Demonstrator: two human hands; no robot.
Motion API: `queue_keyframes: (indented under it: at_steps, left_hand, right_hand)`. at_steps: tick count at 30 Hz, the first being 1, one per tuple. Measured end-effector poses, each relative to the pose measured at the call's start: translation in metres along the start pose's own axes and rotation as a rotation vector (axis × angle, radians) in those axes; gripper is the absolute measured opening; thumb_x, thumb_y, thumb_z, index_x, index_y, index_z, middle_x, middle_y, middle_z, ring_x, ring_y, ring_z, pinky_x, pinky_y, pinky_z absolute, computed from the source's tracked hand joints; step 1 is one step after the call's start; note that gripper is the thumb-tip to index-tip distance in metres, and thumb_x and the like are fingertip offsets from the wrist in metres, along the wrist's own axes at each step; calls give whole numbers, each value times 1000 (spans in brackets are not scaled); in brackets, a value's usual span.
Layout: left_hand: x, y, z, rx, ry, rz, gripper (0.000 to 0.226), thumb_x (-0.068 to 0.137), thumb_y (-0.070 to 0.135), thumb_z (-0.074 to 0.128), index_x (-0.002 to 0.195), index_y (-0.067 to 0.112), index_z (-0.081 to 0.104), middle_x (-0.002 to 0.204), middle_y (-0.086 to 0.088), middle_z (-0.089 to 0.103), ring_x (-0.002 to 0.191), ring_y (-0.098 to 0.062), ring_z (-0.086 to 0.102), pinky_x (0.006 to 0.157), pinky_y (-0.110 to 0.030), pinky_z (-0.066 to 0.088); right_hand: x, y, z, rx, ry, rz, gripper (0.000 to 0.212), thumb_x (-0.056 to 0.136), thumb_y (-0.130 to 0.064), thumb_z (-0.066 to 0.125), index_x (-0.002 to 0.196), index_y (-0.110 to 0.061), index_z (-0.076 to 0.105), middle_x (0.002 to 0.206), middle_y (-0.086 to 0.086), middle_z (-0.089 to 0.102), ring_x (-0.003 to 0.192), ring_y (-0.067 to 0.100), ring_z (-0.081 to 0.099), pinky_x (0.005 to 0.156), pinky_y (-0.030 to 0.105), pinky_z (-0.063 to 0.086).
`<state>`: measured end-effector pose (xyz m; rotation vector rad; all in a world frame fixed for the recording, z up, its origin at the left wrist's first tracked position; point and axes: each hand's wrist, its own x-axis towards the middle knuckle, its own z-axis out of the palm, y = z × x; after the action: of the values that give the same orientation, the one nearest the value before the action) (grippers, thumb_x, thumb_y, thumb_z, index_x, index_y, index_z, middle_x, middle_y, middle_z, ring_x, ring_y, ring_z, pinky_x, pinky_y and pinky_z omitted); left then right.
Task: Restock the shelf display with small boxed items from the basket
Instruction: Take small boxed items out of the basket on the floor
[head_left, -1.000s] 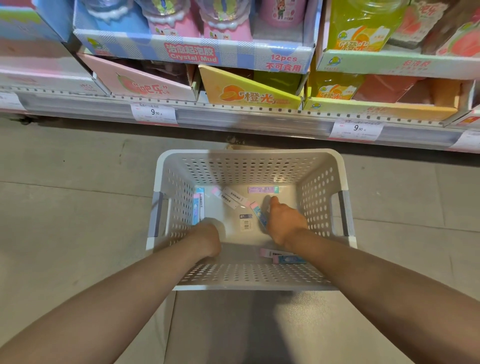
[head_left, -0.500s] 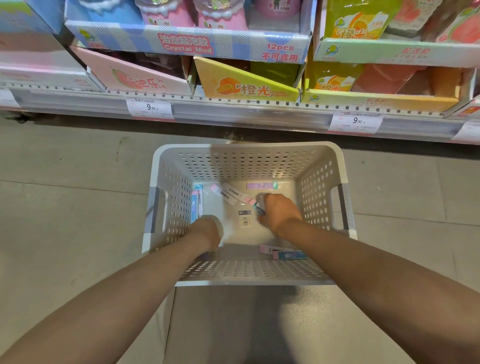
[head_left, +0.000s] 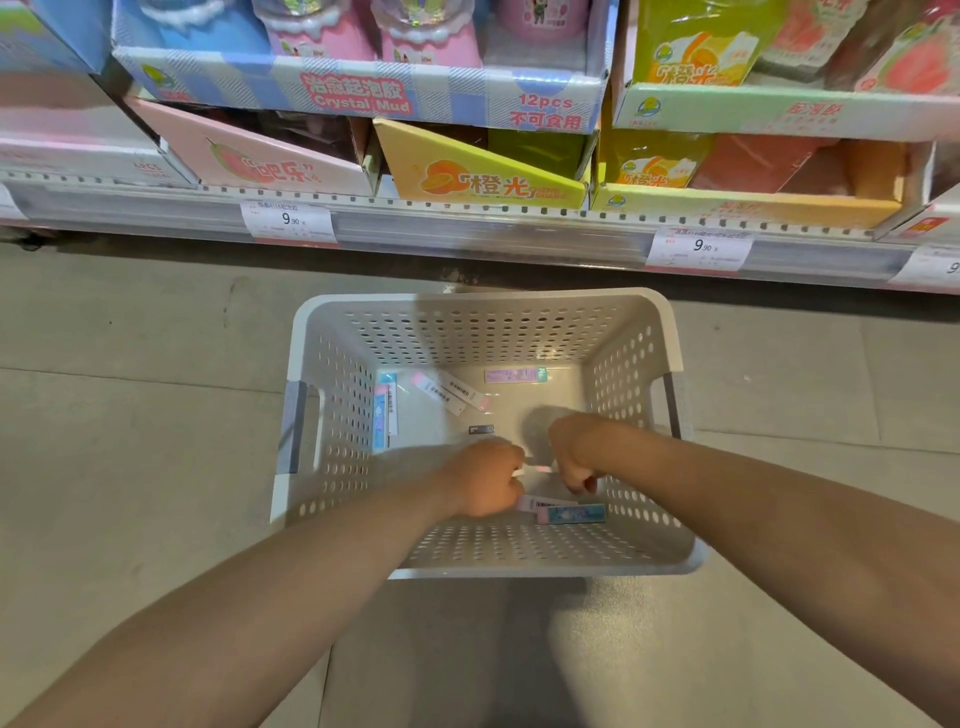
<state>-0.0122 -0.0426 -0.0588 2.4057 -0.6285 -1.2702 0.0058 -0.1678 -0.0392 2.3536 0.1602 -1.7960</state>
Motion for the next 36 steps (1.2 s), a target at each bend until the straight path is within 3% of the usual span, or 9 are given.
queue_keyframes:
  at_steps: [3, 5, 8, 13, 19, 22, 26, 31, 36]
  left_hand:
    - [13, 1, 12, -24, 8, 5, 11, 76, 10, 63, 81, 0, 64, 79, -14, 65, 75, -28, 61, 73, -39, 53]
    - [17, 4, 18, 3, 0, -16, 15, 75, 14, 69, 85, 3, 67, 83, -14, 69, 77, -28, 65, 75, -39, 55]
    - [19, 6, 22, 76, -30, -42, 19, 76, 16, 71, 89, 3, 67, 92, -16, 69, 85, -30, 64, 75, -35, 50]
    - [24, 0, 26, 179, -13, -7, 18, 81, 14, 65, 94, 1, 65, 97, -19, 67, 89, -31, 63, 75, -34, 48]
    - [19, -14, 4, 177, -88, -33, 16, 76, 7, 66, 88, -4, 63, 75, -16, 57, 73, -27, 54, 52, -25, 35]
    - [13, -26, -7, 215, -130, -133, 22, 75, 6, 62, 95, 5, 53, 86, -10, 54, 76, -24, 51, 56, -24, 40]
    - [6, -36, -22, 47, -157, -271, 28, 74, 3, 52, 102, 3, 55, 101, -14, 62, 85, -27, 59, 71, -33, 48]
    - [-20, -31, -55, -368, -76, -314, 10, 87, 6, 39, 95, 8, 43, 69, -15, 58, 47, -17, 38, 41, -21, 26]
    - [-74, 7, -106, -574, 80, -322, 9, 87, 8, 40, 94, 10, 45, 55, -10, 52, 44, -16, 31, 41, -21, 20]
  right_hand:
    - [-6, -4, 6, 82, 29, 8, 21, 86, -11, 61, 106, -3, 59, 104, 5, 62, 96, 20, 54, 95, 32, 43]
    - [-3, -9, 12, 158, 120, 64, 30, 90, -11, 54, 119, -4, 53, 125, 7, 56, 115, 23, 52, 95, 35, 43]
    - [8, -16, 18, 218, 182, 88, 25, 91, -14, 47, 112, -8, 60, 123, 8, 61, 108, 26, 58, 77, 37, 45]
    - [3, -8, 23, 201, 227, 58, 35, 87, -5, 56, 122, -4, 52, 131, 14, 53, 119, 28, 52, 95, 38, 47]
    - [5, -7, 23, 124, 299, -73, 46, 78, -13, 69, 120, -8, 51, 125, 11, 57, 113, 28, 56, 84, 37, 51]
    - [1, -4, 23, 103, 268, -114, 46, 77, -12, 67, 121, -7, 51, 123, 9, 57, 112, 28, 56, 83, 34, 50]
    - [-11, -5, 15, 320, 223, -200, 20, 73, -2, 64, 91, -8, 58, 86, 6, 54, 86, 21, 53, 61, 24, 43]
    - [-35, -3, -5, 649, 344, -226, 14, 82, -14, 59, 94, -8, 58, 83, 7, 57, 89, 25, 58, 60, 21, 41]
    - [-101, 6, -27, 1085, 447, -258, 24, 81, -18, 67, 99, -5, 60, 92, 11, 62, 84, 24, 60, 64, 23, 45]
